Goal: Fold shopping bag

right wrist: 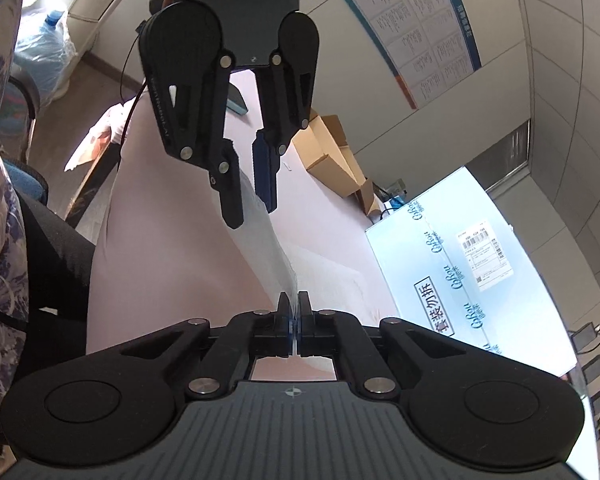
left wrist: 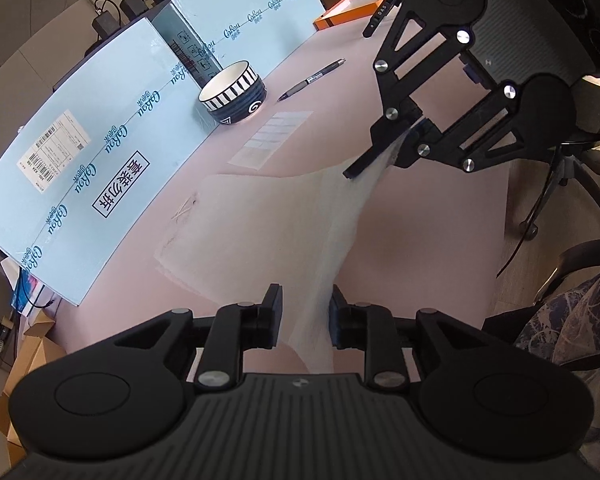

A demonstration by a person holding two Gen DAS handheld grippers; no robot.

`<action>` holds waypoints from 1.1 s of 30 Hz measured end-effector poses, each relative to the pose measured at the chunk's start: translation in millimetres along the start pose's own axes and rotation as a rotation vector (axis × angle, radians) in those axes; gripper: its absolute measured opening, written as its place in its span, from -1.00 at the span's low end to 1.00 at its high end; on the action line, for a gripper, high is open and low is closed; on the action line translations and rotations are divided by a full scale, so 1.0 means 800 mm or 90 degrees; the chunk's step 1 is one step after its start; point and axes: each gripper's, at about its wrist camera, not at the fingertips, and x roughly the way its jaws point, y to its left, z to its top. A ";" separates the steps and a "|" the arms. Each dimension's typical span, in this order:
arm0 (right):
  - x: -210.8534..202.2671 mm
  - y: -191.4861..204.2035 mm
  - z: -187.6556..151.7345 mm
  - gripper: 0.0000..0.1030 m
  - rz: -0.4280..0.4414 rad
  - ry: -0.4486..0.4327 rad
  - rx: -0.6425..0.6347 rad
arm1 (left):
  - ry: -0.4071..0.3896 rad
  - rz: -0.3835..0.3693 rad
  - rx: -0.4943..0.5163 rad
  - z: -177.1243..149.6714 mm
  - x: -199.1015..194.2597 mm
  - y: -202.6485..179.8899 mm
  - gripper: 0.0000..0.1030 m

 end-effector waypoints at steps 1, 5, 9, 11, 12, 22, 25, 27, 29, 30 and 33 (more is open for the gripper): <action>-0.004 -0.007 0.001 -0.97 0.008 0.001 0.030 | -0.001 0.002 0.009 -0.001 0.000 -0.002 -0.58; -0.017 -0.026 0.004 -0.97 0.027 -0.005 0.102 | -0.005 -0.010 0.037 -0.008 -0.002 -0.004 -0.64; -0.017 -0.040 0.003 -0.97 0.041 0.009 0.141 | -0.003 -0.039 0.022 -0.014 -0.015 0.014 -0.81; -0.015 -0.046 0.001 -0.97 0.047 0.011 0.161 | -0.008 -0.056 0.007 -0.013 -0.018 0.026 -0.82; -0.013 -0.048 0.000 -0.97 0.048 0.013 0.170 | -0.009 -0.070 -0.002 -0.012 -0.019 0.035 -0.82; 0.033 -0.076 -0.014 -0.97 0.013 0.034 0.200 | 0.013 -0.120 -0.097 -0.002 0.027 0.101 -0.80; 0.050 -0.087 -0.023 -0.96 0.013 0.050 0.214 | 0.012 -0.120 -0.100 -0.004 0.038 0.109 -0.80; 0.058 -0.093 -0.030 -0.96 0.015 0.052 0.222 | 0.014 -0.121 -0.107 -0.007 0.046 0.116 -0.80; 0.067 -0.099 -0.035 -0.96 0.019 0.054 0.231 | 0.021 -0.116 -0.120 -0.009 0.055 0.124 -0.80; 0.071 -0.101 -0.038 -0.93 0.021 0.055 0.235 | 0.022 -0.116 -0.129 -0.011 0.059 0.129 -0.80; 0.085 -0.105 -0.045 -0.79 0.026 0.065 0.241 | 0.023 -0.118 -0.147 -0.017 0.069 0.138 -0.80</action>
